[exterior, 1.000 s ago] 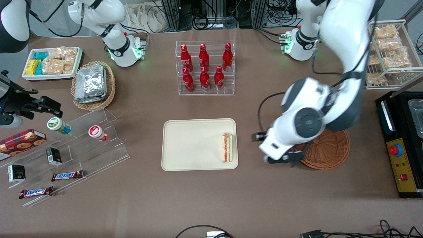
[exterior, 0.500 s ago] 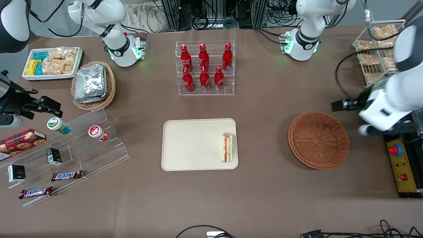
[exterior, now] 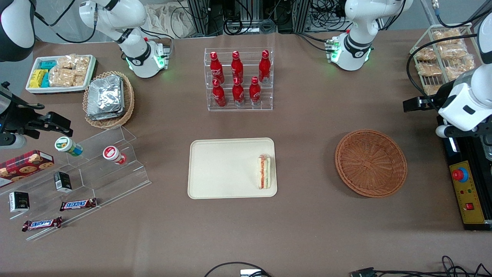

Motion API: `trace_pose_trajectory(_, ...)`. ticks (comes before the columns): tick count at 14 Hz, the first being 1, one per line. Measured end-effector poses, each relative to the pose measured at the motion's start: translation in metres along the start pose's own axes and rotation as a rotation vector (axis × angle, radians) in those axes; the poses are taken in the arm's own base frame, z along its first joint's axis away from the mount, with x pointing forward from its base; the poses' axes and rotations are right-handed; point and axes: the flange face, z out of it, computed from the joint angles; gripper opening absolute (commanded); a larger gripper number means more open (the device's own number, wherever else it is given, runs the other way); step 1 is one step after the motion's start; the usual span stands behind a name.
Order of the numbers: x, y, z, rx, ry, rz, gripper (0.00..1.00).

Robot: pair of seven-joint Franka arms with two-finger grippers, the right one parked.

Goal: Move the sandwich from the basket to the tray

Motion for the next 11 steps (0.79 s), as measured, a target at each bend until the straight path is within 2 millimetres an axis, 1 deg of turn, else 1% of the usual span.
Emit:
trace_pose_trajectory(2,-0.005,-0.017,0.005,-0.002,0.017,0.014,1.0)
trace_pose_trajectory(3,-0.008,-0.022,0.005,-0.002,0.023,0.015,1.0)
trace_pose_trajectory(4,-0.011,-0.024,0.005,-0.001,0.027,0.016,1.0)
trace_pose_trajectory(7,-0.018,-0.015,0.01,0.008,0.029,0.029,1.0)
trace_pose_trajectory(11,-0.038,0.013,0.011,0.036,0.068,0.051,1.0)
